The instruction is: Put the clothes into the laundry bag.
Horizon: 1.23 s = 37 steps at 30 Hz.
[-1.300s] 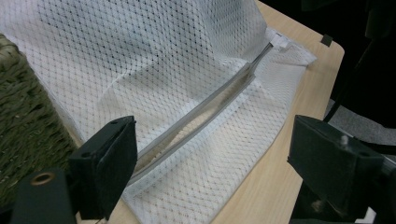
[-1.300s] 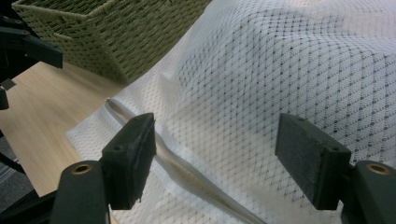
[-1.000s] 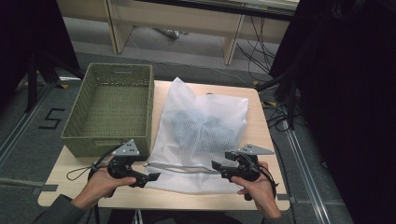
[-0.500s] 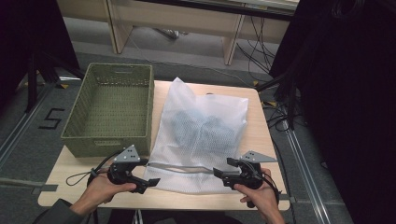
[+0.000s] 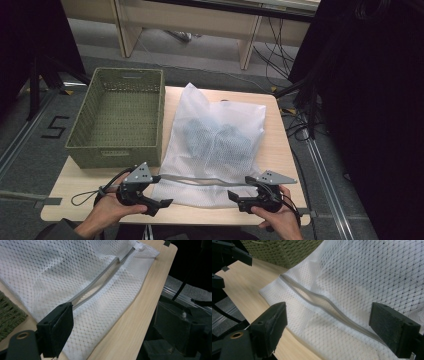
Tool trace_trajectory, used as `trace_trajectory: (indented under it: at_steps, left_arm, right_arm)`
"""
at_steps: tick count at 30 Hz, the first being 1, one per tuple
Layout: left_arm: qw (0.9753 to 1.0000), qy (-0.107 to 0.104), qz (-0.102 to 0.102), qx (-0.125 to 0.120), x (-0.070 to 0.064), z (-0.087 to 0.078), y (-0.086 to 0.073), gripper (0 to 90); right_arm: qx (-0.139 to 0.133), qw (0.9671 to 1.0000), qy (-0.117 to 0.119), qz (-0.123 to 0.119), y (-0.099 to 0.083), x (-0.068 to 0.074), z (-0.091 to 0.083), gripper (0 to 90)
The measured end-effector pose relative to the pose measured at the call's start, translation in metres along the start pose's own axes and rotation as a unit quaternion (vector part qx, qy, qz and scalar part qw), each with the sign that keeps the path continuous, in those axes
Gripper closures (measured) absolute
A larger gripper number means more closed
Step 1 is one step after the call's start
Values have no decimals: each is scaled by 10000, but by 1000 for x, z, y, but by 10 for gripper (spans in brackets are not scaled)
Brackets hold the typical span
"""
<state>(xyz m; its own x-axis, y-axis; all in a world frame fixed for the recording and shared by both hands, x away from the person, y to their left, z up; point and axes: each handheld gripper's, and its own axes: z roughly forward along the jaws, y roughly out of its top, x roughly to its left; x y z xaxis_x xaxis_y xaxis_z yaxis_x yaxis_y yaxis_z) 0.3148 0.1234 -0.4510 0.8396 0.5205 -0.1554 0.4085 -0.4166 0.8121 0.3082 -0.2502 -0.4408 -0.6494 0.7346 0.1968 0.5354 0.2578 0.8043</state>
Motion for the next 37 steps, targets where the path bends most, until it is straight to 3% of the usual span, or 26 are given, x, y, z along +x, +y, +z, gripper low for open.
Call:
trace_trajectory:
  at_steps: [2,6,7,9,10,11,12,13,14,15,17,18,20,22,23,24,28,31,37]
  left_arm:
    - [10000,-44,-81,21,-4,1,0,148]
    - [9999,-91,58,78,-13,4,0,148]
    - [9999,-84,114,90,-16,5,1,148]
    - [9999,-100,97,96,-19,6,0,150]
    - [9998,-85,140,101,-20,6,0,150]
    - [9998,-87,99,117,-21,7,0,150]
    - [9997,-98,198,129,-21,7,0,150]
    - [9995,-97,251,144,-21,7,0,150]
    - [9995,-97,251,144,-21,7,0,150]
    - [9998,-86,107,153,-23,7,-1,150]
    - [9995,-64,253,175,-23,6,0,150]
    - [9997,-100,153,172,-25,7,-1,150]
    - [9996,-92,185,197,-27,8,-2,150]
    - [9995,-101,194,228,-29,9,-3,150]
    - [9995,-91,189,245,-29,9,-4,150]
    - [9990,-95,333,269,-29,8,-3,150]
    - [9992,-94,234,311,-32,9,-4,150]
    - [9987,-69,357,351,-30,9,-3,150]
    - [9993,-60,196,310,-30,9,-4,150]
  right_arm:
    - [52,10000,26,66,-1,2,-1,161]
    - [179,9998,72,92,-5,7,-3,173]
    - [186,9997,54,-123,-6,5,-3,173]
    - [264,9996,63,46,-10,11,-3,174]
    - [252,9996,88,-79,-11,10,-3,174]
    - [262,9996,116,-54,-12,13,-4,174]
    - [369,9993,106,-36,-13,16,-6,174]
    - [334,9990,75,-296,-15,15,-5,171]
    - [334,9990,75,-296,-15,15,-5,171]
    - [347,9991,79,-236,-16,17,-5,169]
    - [313,9991,77,-290,-19,18,-5,168]
    - [446,9987,87,-219,-19,19,-7,168]
    - [373,9985,81,-389,-21,17,-7,167]
    - [425,9988,77,-238,-24,20,-9,167]
    - [401,9988,38,-291,-24,20,-9,167]
    - [401,9988,38,-291,-24,20,-9,167]
    - [463,9984,67,-326,-27,21,-10,166]
    - [561,9977,42,-391,-27,21,-9,166]
    - [569,9973,11,-470,-27,18,-9,166]
